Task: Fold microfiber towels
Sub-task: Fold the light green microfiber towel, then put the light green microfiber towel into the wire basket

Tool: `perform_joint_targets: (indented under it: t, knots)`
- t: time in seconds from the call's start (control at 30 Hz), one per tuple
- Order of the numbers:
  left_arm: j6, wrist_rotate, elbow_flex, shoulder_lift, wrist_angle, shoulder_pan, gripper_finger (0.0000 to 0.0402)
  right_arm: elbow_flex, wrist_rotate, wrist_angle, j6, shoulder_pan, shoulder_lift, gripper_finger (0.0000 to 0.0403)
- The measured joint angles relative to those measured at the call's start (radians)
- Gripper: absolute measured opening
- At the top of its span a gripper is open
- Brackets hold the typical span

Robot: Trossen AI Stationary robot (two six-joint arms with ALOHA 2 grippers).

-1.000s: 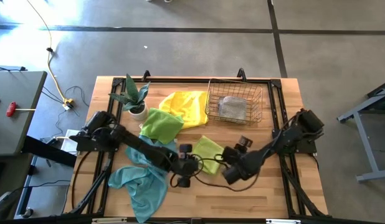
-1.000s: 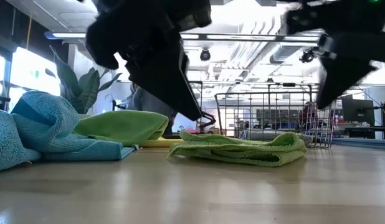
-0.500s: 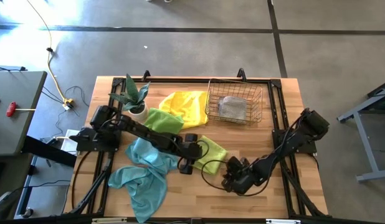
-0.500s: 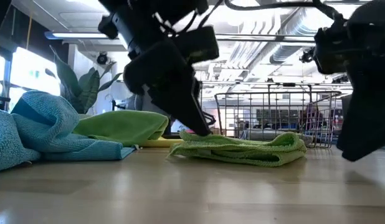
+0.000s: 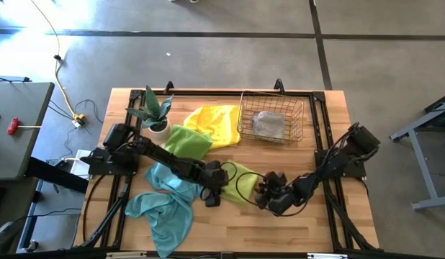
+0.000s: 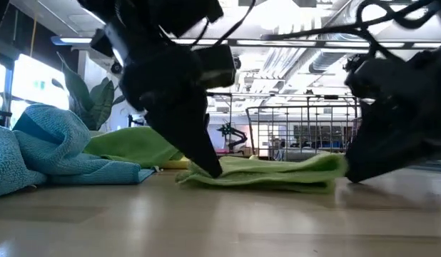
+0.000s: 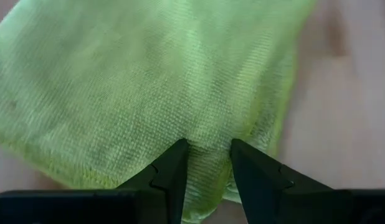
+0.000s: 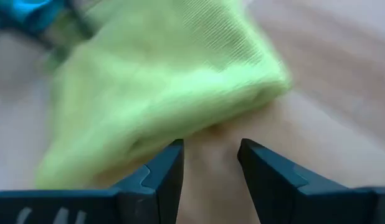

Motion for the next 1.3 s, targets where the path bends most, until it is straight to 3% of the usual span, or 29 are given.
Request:
perform_joint_targets:
  t: [0.17,0.33,0.5,0.67,1.0,1.13,1.3]
  knots:
    - [-0.059,-0.010,0.000,0.000,0.104,-0.047,0.0115,-0.001,-0.012,-0.004,-0.131,-0.050,-0.001,0.0155]
    - [-0.002,-0.039,0.028,-0.010,0.092,-0.060,0.0115,-0.004,-0.133,-0.076,-0.186,-0.078,-0.078,0.0156]
    - [0.111,-0.041,0.065,-0.013,-0.011,-0.044,0.0115,-0.003,-0.152,-0.163,-0.173,-0.053,-0.217,0.0156]
    - [0.156,-0.042,0.082,-0.015,-0.142,0.002,0.0115,-0.002,-0.133,-0.183,-0.079,-0.002,-0.279,0.0156]
    - [0.189,-0.026,0.010,-0.006,-0.115,0.089,0.0115,-0.002,-0.130,-0.094,0.130,0.017,-0.136,0.0177]
    - [0.166,0.003,-0.006,-0.008,-0.087,0.084,0.0115,-0.002,-0.171,0.017,0.187,-0.001,-0.071,0.0204]
    - [0.141,0.005,-0.007,-0.006,-0.079,0.047,0.0115,-0.001,-0.141,0.119,0.247,-0.008,-0.026,0.0218]
